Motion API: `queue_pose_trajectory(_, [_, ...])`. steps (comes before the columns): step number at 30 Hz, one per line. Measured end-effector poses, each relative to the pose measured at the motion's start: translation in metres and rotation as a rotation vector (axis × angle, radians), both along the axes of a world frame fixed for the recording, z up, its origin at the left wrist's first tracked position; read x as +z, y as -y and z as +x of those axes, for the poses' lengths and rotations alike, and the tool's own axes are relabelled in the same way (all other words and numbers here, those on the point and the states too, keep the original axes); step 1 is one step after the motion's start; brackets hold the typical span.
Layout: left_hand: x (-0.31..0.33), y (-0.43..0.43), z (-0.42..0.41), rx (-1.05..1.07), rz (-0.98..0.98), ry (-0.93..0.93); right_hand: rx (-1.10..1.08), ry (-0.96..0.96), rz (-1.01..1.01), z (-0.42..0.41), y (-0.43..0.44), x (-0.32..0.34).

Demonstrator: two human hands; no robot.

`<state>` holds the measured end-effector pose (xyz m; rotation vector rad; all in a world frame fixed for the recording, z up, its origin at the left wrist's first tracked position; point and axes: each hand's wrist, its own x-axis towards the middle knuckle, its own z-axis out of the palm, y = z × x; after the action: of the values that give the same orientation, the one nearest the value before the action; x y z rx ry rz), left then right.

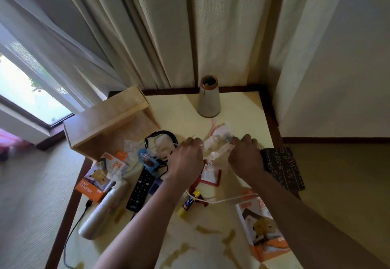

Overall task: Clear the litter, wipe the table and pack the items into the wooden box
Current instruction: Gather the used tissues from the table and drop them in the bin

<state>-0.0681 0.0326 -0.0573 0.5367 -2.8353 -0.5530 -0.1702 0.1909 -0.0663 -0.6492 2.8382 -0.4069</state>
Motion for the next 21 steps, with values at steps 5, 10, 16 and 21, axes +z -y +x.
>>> queue_pose_trajectory(5, [-0.010,0.008,-0.027,-0.075,-0.189,0.479,0.091,0.193,0.200,0.001,0.009,-0.012])
queue_pose_trajectory(10, [-0.026,0.015,-0.033,-0.095,-0.232,0.599,0.047,0.170,0.077,0.004,0.014,-0.027])
queue_pose_trajectory(16, [-0.032,0.017,-0.032,-0.050,-0.201,0.494,0.013,0.183,-0.166,0.002,0.008,-0.024])
queue_pose_trajectory(21, [-0.018,0.017,-0.035,0.064,-0.086,0.249,-0.019,0.022,-0.255,-0.017,0.011,0.012])
